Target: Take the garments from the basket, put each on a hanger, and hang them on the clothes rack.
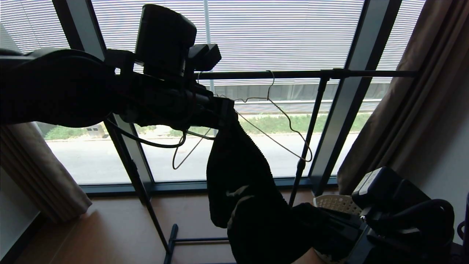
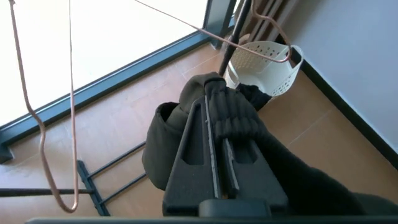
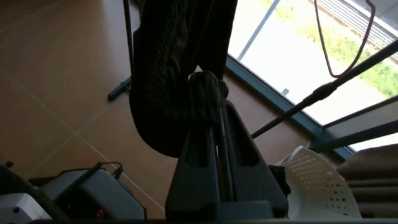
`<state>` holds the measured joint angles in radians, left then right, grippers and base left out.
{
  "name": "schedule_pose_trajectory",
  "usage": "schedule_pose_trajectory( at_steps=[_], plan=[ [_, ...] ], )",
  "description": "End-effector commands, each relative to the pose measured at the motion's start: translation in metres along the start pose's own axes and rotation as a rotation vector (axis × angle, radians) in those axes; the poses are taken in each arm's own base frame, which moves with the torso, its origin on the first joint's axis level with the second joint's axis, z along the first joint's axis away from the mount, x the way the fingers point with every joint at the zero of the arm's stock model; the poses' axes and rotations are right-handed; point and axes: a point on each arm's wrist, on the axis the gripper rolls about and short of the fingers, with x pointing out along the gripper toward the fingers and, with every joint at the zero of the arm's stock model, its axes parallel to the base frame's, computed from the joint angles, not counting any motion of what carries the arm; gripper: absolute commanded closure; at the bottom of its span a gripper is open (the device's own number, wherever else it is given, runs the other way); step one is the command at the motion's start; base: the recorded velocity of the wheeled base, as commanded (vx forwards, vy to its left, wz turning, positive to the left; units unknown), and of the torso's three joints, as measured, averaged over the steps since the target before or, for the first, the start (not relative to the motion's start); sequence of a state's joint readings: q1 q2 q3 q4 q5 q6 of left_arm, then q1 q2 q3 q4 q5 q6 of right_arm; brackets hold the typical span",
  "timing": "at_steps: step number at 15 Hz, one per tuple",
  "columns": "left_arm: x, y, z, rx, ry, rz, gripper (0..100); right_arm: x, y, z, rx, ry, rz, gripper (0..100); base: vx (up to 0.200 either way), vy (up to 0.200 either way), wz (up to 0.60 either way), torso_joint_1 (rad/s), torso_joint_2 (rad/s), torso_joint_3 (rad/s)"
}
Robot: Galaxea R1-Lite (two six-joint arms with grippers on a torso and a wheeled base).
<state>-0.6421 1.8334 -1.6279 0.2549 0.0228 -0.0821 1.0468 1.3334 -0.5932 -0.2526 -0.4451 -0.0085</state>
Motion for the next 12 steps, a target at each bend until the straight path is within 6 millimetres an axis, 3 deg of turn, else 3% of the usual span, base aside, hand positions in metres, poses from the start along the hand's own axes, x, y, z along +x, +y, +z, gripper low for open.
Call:
schedule_pose_trajectory(
  at_steps=[1, 4, 12],
  plan=[
    [0.014, -0.015, 0.004, 0.016, -0.004, -0.037, 100, 0.003, 0.013, -0.001, -0.025, 0.002, 0.043, 100, 0.0, 0.0, 0.0, 0.0, 0.0, 0.0],
    [0.014, -0.028, 0.011, 0.029, -0.029, -0.073, 100, 0.012, 0.026, 0.001, -0.012, -0.061, 0.065, 100, 0.0, 0.0, 0.0, 0.0, 0.0, 0.0],
    [0.023, -0.028, 0.034, 0.019, -0.116, -0.073, 100, 0.008, 0.041, -0.003, -0.034, -0.076, 0.133, 100, 0.0, 0.0, 0.0, 0.0, 0.0, 0.0]
  ],
)
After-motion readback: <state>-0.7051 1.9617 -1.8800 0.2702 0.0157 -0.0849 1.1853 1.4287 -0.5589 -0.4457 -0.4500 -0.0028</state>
